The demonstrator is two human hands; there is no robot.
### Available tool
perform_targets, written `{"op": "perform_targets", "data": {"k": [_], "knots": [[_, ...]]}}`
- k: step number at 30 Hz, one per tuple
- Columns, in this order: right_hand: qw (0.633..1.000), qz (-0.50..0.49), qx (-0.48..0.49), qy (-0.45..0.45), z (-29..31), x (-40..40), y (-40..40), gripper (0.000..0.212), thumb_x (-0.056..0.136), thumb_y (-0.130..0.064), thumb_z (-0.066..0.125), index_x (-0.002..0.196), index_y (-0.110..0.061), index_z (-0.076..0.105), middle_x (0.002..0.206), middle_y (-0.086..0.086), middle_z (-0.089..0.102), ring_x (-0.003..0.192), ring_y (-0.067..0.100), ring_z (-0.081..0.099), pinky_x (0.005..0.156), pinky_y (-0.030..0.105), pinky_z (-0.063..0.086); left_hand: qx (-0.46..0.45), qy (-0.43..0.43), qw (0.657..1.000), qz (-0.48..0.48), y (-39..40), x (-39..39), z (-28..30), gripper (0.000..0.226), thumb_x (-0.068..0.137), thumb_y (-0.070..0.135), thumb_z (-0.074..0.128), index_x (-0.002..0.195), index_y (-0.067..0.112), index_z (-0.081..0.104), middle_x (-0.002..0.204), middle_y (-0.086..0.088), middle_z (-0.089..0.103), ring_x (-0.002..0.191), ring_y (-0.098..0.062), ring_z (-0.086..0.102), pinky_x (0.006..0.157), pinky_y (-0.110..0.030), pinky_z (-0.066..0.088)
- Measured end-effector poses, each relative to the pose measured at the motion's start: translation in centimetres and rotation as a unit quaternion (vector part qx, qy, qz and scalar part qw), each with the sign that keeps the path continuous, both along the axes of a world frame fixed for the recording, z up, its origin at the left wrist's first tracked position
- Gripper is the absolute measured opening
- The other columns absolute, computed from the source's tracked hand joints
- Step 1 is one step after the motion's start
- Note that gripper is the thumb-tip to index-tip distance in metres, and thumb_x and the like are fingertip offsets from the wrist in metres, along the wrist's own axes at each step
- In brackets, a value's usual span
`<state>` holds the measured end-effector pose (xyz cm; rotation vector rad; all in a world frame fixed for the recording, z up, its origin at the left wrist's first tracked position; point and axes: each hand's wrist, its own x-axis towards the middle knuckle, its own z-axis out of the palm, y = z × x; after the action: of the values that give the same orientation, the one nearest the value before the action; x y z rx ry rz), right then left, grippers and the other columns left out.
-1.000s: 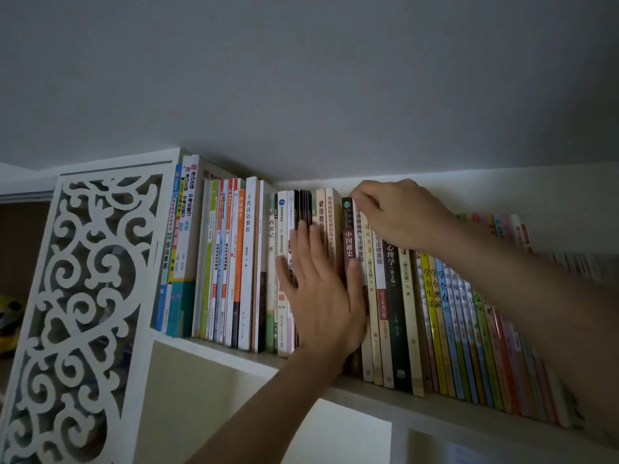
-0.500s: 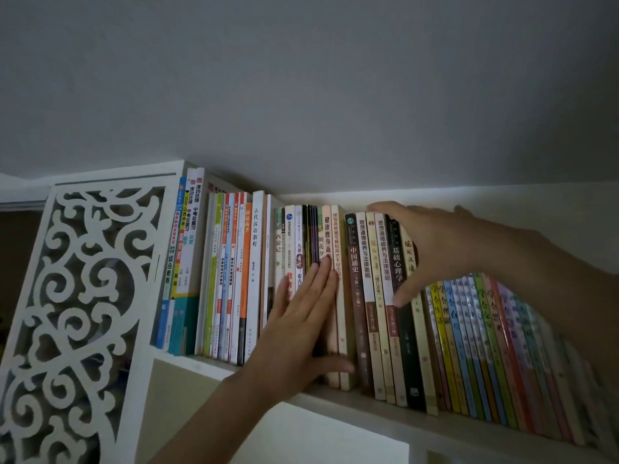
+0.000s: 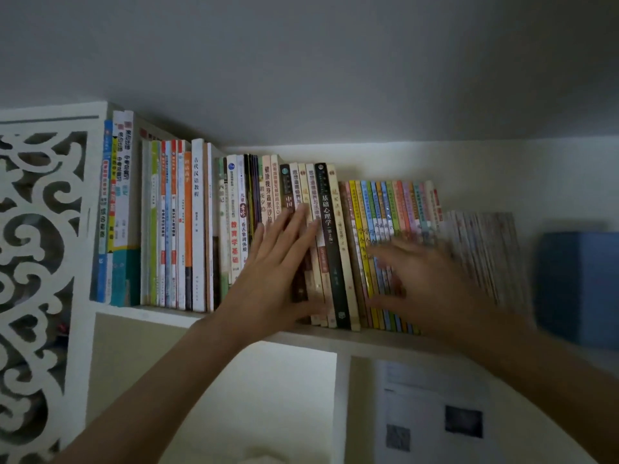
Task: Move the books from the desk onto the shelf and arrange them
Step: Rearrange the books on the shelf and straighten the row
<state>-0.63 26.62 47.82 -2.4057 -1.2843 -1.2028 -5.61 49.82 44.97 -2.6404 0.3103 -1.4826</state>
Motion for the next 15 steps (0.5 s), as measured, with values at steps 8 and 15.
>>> {"op": "perform_targets", "data": {"k": [8,15], "knots": [[0.977,0.063,0.061,0.195,-3.4,1.3,0.9,0.085,0.082,-0.036,0.075,0.149,-0.039,0.023,0.102,-0.010,0.072,0.066,-0.015,0.055,0.061,-0.004,0.039,-0.004,0.005,1.000,-0.020,-2.0,1.8,0.6,0.132,0.060,0.078,0.061,0.156,0.013,-0.004,0.162,-0.005,-0.020,0.148,-0.020,-0.023,0.120,-0.050,-0.007],[0.986,0.024,0.085,0.139,-3.5,0.2,5.1,0.071,0.085,-0.032,0.073,0.147,-0.030,0.038,0.115,-0.005,0.070,0.095,0.004,0.065,0.082,0.010,0.045,0.027,0.017,0.998,-0.059,-0.1,1.9,1.8,0.130,0.064,0.066,0.074,0.155,0.019,-0.006,0.161,0.000,-0.023,0.146,-0.015,-0.026,0.117,-0.030,-0.022]]}}
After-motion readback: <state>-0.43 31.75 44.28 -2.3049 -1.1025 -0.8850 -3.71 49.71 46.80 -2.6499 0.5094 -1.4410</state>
